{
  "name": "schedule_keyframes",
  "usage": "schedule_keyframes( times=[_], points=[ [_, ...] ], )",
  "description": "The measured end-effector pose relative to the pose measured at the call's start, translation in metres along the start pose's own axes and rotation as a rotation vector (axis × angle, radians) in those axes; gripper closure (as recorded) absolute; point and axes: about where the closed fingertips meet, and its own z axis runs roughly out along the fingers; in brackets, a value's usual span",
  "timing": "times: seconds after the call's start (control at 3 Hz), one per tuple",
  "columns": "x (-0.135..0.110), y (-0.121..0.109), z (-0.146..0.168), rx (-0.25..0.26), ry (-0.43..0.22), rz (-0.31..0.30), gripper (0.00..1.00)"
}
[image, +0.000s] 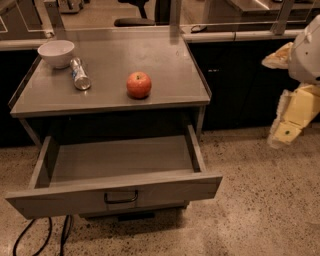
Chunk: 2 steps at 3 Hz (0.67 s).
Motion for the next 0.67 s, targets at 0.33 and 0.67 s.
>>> schedule_keyframes(
  times=[0.33,0.67],
  points=[
    [-0.046,-0.044,0.033,-0.033,-0.243,-0.119,0.00],
    [-0.094,-0.091,0.064,-0.064,-0.396,-0.184,0.00]
  ],
)
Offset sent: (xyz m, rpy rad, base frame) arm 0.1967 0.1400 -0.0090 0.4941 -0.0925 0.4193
